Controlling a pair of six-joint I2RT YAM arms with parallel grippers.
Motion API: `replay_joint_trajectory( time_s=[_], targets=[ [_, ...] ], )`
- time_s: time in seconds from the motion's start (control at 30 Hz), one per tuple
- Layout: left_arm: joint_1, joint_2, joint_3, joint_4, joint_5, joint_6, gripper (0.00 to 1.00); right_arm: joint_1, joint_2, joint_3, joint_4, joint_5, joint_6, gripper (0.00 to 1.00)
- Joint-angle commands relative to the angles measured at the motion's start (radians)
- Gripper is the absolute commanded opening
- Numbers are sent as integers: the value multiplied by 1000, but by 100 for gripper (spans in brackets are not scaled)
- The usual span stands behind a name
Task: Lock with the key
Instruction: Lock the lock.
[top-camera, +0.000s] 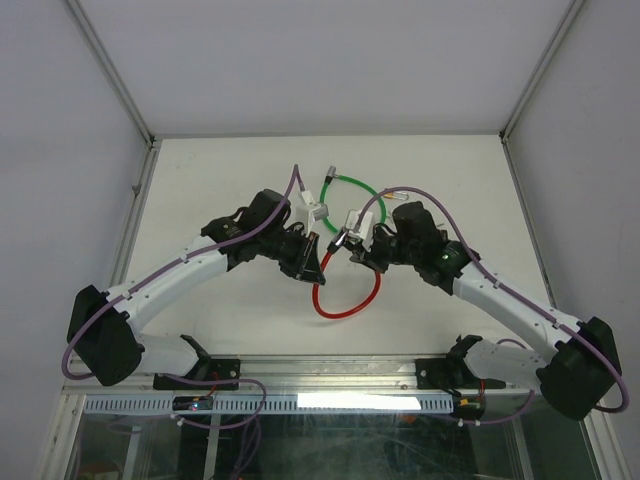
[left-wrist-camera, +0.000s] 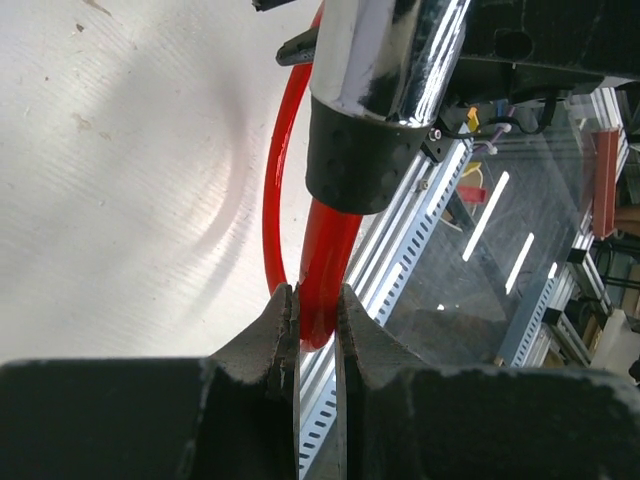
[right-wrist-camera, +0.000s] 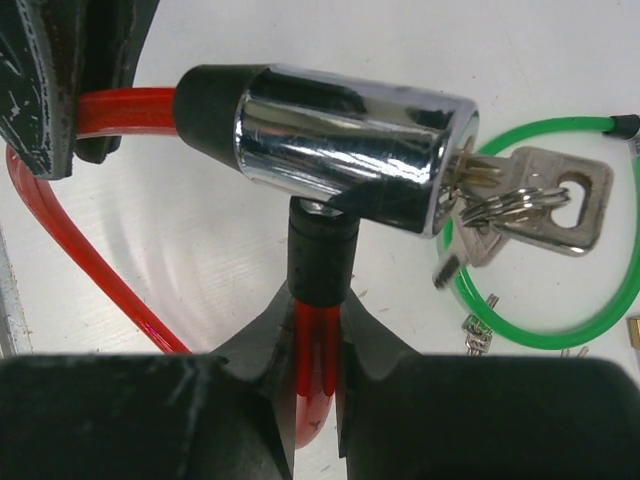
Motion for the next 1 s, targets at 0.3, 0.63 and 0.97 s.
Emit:
replay_joint_trajectory(
  time_s=[0.3,0.63,0.97],
  targets=[
    [-17,-47,47,133,-60,-12,20,-1,-59,-75,300,-33,50,0],
    [-17,-103,26,193,-68,-7,25,-2,-66,-95,345,-31,68,0],
    [-16,-123,10,231,-63,-7,30,-8,-65,-102,361,-33,84,0]
  ],
)
